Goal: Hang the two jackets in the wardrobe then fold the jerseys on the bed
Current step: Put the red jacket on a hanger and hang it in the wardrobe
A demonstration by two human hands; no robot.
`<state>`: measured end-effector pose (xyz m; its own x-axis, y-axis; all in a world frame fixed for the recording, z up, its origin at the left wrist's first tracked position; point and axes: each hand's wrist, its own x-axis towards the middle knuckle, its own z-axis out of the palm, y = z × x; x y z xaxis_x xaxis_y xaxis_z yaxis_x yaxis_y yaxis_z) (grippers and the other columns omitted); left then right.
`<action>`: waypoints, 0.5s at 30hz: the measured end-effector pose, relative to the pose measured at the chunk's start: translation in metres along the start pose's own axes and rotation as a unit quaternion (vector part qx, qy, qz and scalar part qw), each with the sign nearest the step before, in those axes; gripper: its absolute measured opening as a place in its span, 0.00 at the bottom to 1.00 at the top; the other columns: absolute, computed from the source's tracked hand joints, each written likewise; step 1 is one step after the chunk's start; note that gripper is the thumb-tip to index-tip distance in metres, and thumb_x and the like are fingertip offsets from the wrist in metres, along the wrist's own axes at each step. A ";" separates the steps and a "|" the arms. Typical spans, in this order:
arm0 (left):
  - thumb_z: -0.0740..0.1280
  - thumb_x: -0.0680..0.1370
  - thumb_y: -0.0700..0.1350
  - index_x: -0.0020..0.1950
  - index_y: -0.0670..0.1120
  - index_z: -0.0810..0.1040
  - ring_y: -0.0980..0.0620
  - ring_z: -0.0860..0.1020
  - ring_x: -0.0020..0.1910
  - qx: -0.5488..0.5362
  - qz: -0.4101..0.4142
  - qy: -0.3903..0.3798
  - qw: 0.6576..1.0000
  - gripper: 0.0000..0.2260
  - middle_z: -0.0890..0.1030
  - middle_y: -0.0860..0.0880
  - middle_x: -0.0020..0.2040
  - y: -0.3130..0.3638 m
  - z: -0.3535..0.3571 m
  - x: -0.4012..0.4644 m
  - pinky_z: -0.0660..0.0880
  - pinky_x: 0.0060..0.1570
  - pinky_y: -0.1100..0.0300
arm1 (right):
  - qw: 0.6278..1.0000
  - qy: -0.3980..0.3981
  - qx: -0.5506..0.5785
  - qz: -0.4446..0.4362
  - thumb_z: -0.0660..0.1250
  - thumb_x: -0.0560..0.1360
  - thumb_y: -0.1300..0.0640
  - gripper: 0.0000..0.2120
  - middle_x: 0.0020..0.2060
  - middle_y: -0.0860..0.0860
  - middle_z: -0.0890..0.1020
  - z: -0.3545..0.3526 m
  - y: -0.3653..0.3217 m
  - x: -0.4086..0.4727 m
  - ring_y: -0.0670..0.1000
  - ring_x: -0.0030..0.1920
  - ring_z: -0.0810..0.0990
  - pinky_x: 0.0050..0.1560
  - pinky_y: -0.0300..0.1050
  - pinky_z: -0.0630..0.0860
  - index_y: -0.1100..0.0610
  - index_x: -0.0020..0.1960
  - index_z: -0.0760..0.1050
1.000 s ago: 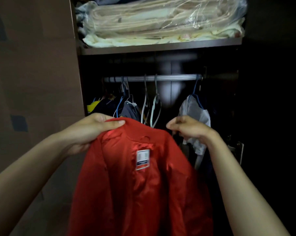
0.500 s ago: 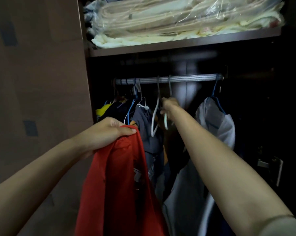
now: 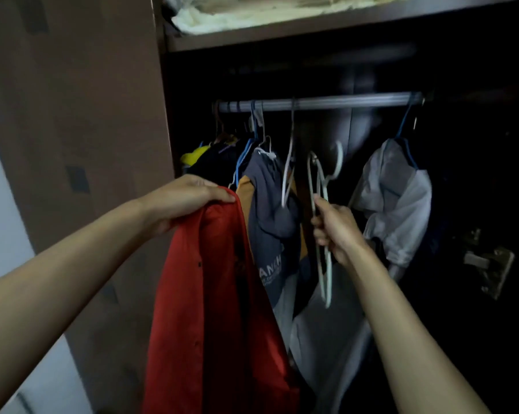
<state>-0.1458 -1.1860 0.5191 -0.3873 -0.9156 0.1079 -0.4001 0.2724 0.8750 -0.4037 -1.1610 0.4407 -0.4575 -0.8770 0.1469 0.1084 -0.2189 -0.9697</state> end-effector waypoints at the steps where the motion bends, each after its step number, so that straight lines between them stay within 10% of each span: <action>1: 0.73 0.76 0.47 0.50 0.42 0.87 0.45 0.83 0.45 0.002 0.003 -0.002 1.000 0.09 0.86 0.37 0.49 -0.002 0.002 -0.001 0.81 0.45 0.59 | 1.000 0.016 -0.009 -0.010 0.63 0.83 0.46 0.13 0.26 0.48 0.68 -0.003 0.002 -0.006 0.43 0.18 0.64 0.19 0.34 0.58 0.55 0.48 0.72; 15: 0.67 0.81 0.42 0.49 0.47 0.82 0.55 0.82 0.32 -0.082 0.068 -0.083 0.991 0.04 0.84 0.46 0.39 0.007 -0.018 -0.056 0.80 0.31 0.64 | 0.974 -0.119 0.178 -0.073 0.56 0.84 0.42 0.24 0.24 0.47 0.57 0.014 0.010 -0.186 0.43 0.20 0.53 0.23 0.36 0.48 0.56 0.65 0.80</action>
<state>-0.1118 -1.1383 0.5275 -0.5655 -0.8086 0.1622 -0.2001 0.3253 0.9242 -0.3054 -1.0058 0.4062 -0.2785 -0.8903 0.3603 0.3764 -0.4463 -0.8119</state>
